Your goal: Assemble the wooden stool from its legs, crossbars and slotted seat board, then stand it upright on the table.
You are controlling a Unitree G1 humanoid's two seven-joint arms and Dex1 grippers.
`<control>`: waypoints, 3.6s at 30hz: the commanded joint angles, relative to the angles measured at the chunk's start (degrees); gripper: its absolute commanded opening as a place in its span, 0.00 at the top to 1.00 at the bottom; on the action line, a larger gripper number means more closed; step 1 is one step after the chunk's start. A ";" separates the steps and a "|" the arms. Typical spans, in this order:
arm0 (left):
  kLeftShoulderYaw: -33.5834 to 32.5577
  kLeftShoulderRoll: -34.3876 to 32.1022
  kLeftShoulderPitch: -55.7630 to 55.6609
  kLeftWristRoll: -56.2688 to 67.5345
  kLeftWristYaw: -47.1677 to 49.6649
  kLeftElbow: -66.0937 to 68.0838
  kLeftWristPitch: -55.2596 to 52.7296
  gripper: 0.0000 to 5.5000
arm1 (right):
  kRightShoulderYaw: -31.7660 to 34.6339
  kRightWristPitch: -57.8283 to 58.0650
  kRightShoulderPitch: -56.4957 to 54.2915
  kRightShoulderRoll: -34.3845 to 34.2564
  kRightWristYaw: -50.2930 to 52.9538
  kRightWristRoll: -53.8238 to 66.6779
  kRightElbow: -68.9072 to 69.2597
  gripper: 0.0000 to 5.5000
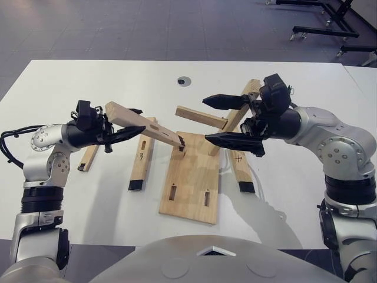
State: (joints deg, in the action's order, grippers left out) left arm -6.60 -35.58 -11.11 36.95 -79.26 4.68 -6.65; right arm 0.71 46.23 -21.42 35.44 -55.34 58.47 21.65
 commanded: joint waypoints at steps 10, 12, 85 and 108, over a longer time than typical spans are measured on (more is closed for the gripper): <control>0.92 -7.30 -6.29 -4.86 -6.21 3.90 -1.17 0.63 | 6.15 -0.61 -5.81 -0.36 2.72 3.09 -0.14 0.02; 1.19 -8.17 -7.06 -5.66 -7.49 4.50 -0.76 0.63 | 8.90 -1.13 -7.26 0.05 3.54 3.92 -1.05 0.02; 22.46 -12.08 -29.83 -7.44 -13.20 13.17 -2.94 0.63 | 8.01 -18.87 11.83 -5.84 26.68 -23.81 -0.42 0.02; 32.65 -9.07 -35.57 -11.42 -13.23 20.93 -11.67 0.63 | 5.74 -18.13 11.78 -5.94 27.32 -24.29 -0.52 0.02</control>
State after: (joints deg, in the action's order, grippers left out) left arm 21.46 -43.72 -48.88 27.28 -92.27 24.03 -16.59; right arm 10.09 24.41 -12.25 29.08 -27.41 36.49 22.74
